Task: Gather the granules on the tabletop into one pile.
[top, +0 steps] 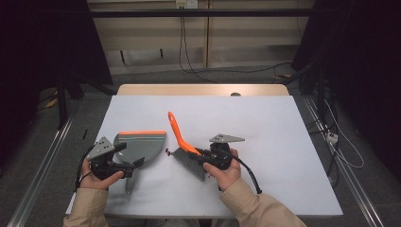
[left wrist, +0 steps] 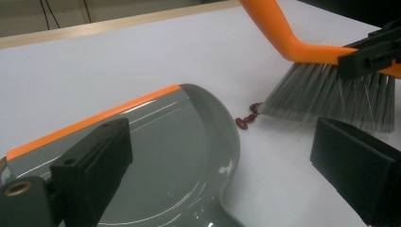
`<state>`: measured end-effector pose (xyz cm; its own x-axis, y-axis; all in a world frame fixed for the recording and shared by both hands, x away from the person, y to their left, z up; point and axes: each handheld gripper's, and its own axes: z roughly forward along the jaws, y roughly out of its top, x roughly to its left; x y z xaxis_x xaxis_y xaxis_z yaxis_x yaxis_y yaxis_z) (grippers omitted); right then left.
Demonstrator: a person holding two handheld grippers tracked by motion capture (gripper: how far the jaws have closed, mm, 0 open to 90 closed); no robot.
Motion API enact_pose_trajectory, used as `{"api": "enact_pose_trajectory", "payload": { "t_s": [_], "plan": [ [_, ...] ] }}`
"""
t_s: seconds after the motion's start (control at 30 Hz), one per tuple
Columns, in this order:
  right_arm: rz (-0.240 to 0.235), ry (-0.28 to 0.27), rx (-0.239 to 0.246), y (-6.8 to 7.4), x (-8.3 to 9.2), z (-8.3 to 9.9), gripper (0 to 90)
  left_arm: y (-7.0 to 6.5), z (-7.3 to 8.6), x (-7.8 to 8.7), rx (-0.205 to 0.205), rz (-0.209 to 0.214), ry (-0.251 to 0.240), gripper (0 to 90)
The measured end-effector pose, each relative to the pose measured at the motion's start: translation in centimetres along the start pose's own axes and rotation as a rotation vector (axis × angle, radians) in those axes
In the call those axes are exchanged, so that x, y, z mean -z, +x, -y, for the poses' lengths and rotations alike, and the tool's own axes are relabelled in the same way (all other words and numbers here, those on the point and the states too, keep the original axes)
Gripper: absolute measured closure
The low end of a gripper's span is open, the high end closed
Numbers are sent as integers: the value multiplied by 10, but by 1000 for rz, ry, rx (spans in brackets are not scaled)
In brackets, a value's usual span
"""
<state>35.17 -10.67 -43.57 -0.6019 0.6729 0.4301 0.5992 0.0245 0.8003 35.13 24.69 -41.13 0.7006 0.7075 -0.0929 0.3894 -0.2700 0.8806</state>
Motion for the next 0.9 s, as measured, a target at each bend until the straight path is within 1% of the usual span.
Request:
{"api": "enact_pose_trajectory", "payload": {
  "t_s": [0.07,0.17,0.23,0.3,0.4,0.47,0.5,0.57,0.63,0.7,0.83,0.9],
  "plan": [
    [-16,-5,-7,3,-4,-3,715,0,0,0,1,2,-1,63],
    [-25,-5,-8,10,-14,-7,715,1,0,-1,5,3,-1,63],
    [-15,6,-2,13,-22,-9,715,1,0,0,3,3,-2,63],
    [-28,11,-24,14,-30,-9,715,2,0,0,4,3,-1,63],
    [-17,14,-27,15,-41,-10,715,2,1,0,7,3,-1,63],
    [5,19,-26,14,-47,-11,715,2,1,-1,5,4,0,63],
    [7,19,-34,13,-51,-10,715,2,1,-1,6,3,0,63],
    [31,11,-36,10,-56,-10,714,2,1,-1,4,2,1,63],
    [52,17,-49,8,-57,-12,713,2,1,-1,5,2,0,63],
    [70,22,-43,7,-56,-12,712,2,1,-1,4,1,1,63],
    [105,24,-44,5,-50,-11,712,1,0,-1,-2,1,5,63],
    [109,20,-58,2,-46,-10,711,0,0,-1,-1,0,0,64]
  ]
}}
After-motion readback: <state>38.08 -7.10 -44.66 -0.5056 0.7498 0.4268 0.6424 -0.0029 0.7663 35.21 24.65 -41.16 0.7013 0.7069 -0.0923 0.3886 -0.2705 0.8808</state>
